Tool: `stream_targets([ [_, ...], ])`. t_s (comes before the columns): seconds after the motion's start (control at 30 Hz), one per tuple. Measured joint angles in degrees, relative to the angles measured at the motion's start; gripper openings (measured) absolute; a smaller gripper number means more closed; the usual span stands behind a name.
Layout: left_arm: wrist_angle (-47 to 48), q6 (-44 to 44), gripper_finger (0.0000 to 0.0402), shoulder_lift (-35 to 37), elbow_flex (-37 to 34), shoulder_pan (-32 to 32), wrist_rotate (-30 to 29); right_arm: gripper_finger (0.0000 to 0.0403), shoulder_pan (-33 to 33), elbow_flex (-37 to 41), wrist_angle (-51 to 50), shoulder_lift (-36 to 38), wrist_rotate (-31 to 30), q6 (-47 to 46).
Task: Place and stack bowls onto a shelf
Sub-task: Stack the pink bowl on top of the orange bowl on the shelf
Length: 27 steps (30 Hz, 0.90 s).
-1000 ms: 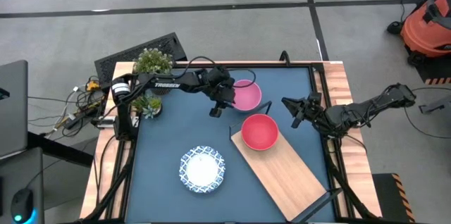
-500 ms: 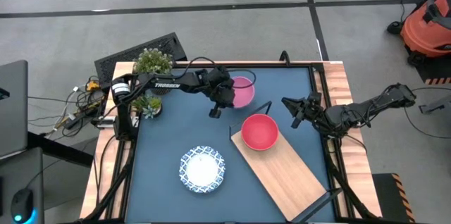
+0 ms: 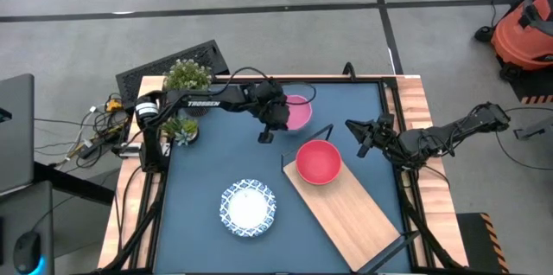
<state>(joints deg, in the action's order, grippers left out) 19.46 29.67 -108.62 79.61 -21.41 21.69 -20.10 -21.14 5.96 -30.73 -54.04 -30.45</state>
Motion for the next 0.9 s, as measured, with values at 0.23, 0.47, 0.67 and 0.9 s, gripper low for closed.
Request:
stream_targets([
  [0.23,4.96,-0.45,0.0,0.06,5.91,-0.02,-1.42,0.0063,0.0,0.01,0.0,0.01,0.0,-0.01],
  [0.47,8.34,-0.77,0.0,0.13,8.59,0.02,-2.41,0.0063,0.0,-0.01,0.0,-0.01,0.02,0.25],
  [0.67,9.87,-0.83,0.0,0.13,8.23,0.62,-2.47,0.0063,0.0,0.01,-0.65,0.01,0.04,0.29],
  [0.9,9.84,-2.21,0.0,0.2,6.56,1.21,-2.21,0.0063,0.0,0.0,-1.27,-0.01,0.07,0.47],
])
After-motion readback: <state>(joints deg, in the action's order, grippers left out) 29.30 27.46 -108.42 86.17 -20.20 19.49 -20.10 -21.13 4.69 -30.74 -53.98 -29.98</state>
